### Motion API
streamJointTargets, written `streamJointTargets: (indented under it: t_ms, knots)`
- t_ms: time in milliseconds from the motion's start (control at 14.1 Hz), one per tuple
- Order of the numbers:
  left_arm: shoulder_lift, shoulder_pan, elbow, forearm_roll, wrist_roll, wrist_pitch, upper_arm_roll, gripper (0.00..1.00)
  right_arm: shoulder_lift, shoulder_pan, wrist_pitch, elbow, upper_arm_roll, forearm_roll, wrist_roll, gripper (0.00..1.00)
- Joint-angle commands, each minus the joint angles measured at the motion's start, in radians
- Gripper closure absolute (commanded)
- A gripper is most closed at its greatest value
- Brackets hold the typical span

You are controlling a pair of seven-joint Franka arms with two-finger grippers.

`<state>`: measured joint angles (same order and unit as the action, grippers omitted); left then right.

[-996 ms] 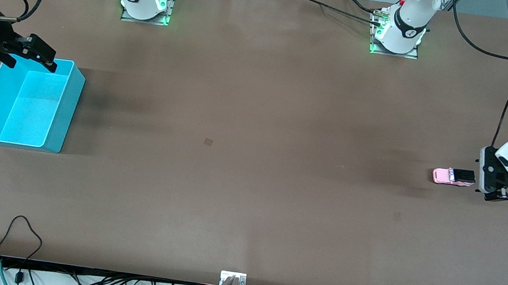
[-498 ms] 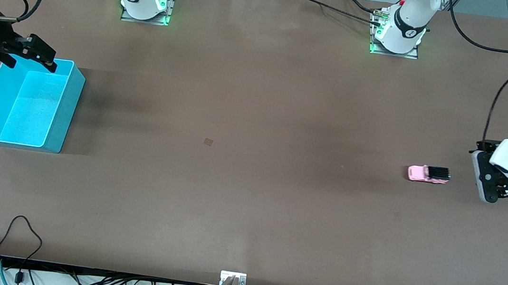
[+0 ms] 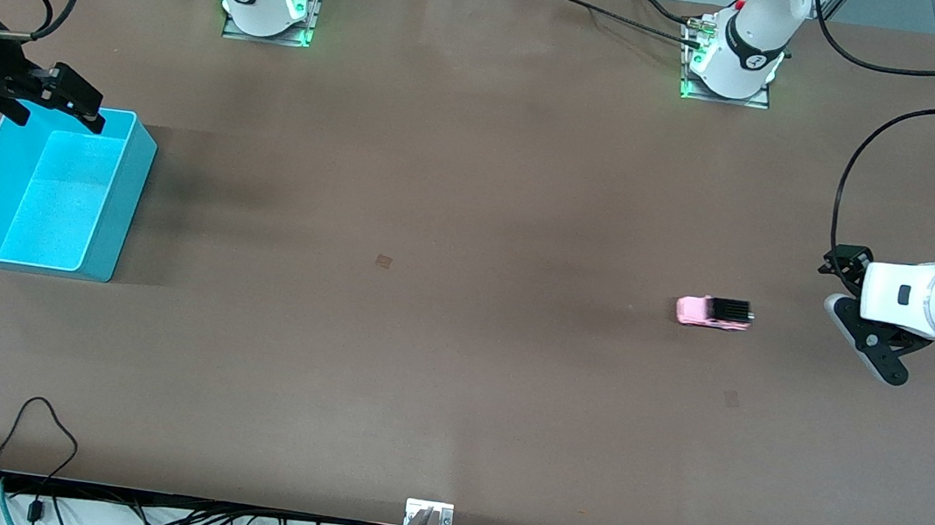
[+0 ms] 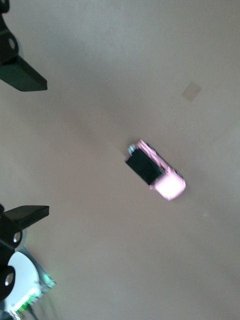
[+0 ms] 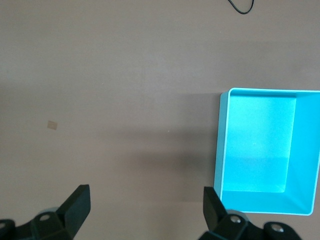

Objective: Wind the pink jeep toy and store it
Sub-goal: 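Open the left gripper to release the jeep and lift, then withdraw the left gripper while the jeep rolls toward the blue bin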

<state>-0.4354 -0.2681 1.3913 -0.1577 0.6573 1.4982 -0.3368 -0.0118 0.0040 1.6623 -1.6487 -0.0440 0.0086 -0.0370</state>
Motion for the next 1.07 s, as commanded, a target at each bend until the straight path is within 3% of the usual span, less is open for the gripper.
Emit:
streamJointTargets:
  t_ms: [0, 142, 285, 498, 640, 996]
  knots:
    - [0.071, 0.068, 0.006, -0.006, -0.218, -0.021, 0.025, 0.00, 0.000, -0.009, -0.010, 0.009, -0.004, 0.008, 0.011, 0.00]
    - [0.162, 0.139, 0.073, 0.033, -0.411, 0.022, 0.085, 0.00, 0.000, -0.009, -0.012, 0.007, -0.004, 0.008, 0.011, 0.00]
    - [0.246, 0.217, 0.147, 0.085, -0.565, 0.095, 0.209, 0.00, 0.000, -0.009, -0.010, 0.004, -0.004, 0.008, 0.011, 0.00]
    - [0.397, 0.288, 0.300, 0.125, -0.646, 0.235, 0.335, 0.00, 0.000, -0.009, -0.009, 0.003, -0.004, 0.008, 0.012, 0.00]
    - [0.463, 0.293, 0.337, 0.141, -0.665, 0.244, 0.343, 0.00, 0.000, -0.010, -0.009, 0.003, -0.004, 0.008, 0.012, 0.00]
    - [0.460, 0.290, 0.351, 0.135, -0.679, 0.195, 0.331, 0.00, 0.000, -0.010, -0.009, 0.001, -0.004, 0.008, 0.012, 0.00]
